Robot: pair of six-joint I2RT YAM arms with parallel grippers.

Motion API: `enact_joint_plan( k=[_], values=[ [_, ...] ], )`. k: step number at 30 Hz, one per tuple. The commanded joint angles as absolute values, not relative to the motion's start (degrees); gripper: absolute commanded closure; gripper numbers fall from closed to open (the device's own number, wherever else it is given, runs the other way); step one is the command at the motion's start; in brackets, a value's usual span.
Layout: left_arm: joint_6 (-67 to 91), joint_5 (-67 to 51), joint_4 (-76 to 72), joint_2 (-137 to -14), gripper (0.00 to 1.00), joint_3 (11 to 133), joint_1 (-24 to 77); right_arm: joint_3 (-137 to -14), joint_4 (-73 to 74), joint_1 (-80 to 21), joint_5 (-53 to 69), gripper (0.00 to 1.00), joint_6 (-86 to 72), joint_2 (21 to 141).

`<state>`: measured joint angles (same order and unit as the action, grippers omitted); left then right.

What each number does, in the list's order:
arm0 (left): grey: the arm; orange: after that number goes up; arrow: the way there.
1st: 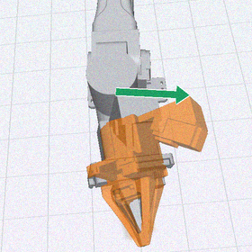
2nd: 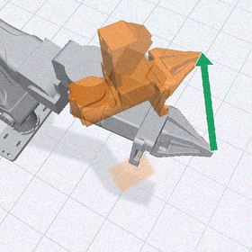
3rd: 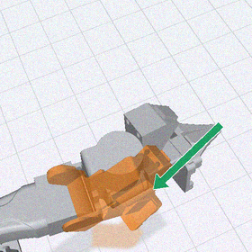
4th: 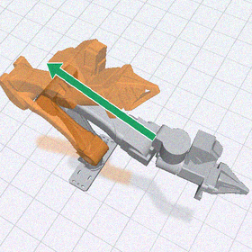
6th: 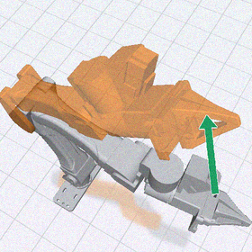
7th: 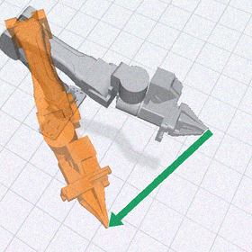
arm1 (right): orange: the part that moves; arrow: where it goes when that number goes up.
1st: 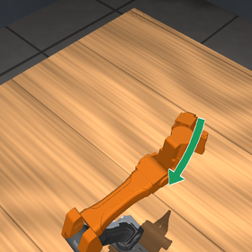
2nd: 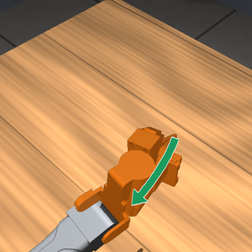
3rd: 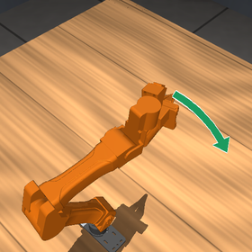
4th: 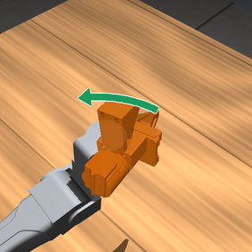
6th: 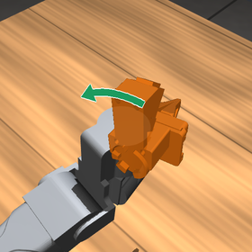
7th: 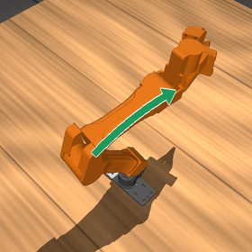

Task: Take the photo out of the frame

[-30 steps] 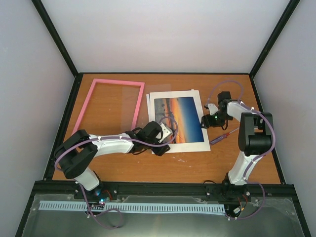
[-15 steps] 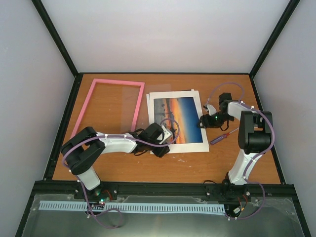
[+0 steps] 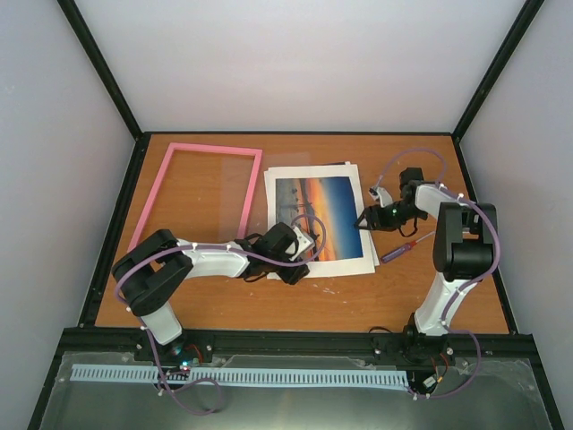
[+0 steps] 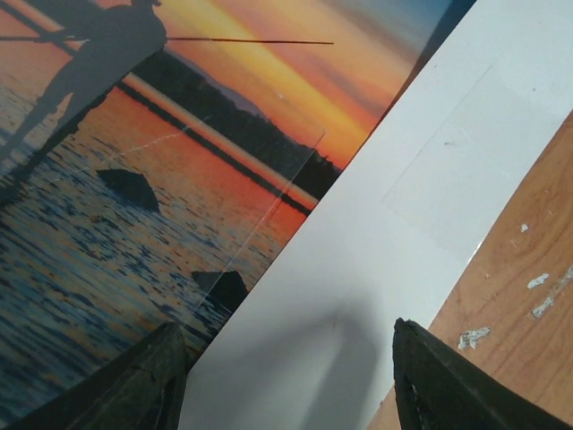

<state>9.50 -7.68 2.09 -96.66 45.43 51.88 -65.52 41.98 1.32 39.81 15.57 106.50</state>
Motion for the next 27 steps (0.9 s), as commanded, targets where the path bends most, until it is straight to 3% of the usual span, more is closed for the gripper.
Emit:
enact_joint_plan(
  k=[1, 11, 22, 27],
  values=[
    [10.5, -7.8, 1.2, -98.0, 0.37, 44.8, 52.6, -65.4, 42.2, 1.2, 45.5, 0.38, 16.5, 104.4],
    [10.6, -8.1, 0.8, -98.1, 0.37, 44.8, 52.6, -65.2, 42.5, 1.3, 48.4, 0.40, 17.0, 103.9],
    [10.8, -8.2, 0.5, -98.0, 0.37, 44.7, 52.6, -63.0, 39.4, 1.4, 33.1, 0.40, 14.9, 103.2],
    [10.8, -7.9, 0.6, -97.9, 0.37, 44.6, 52.6, -61.5, 40.7, 1.5, 34.4, 0.40, 16.9, 101.9]
  ],
)
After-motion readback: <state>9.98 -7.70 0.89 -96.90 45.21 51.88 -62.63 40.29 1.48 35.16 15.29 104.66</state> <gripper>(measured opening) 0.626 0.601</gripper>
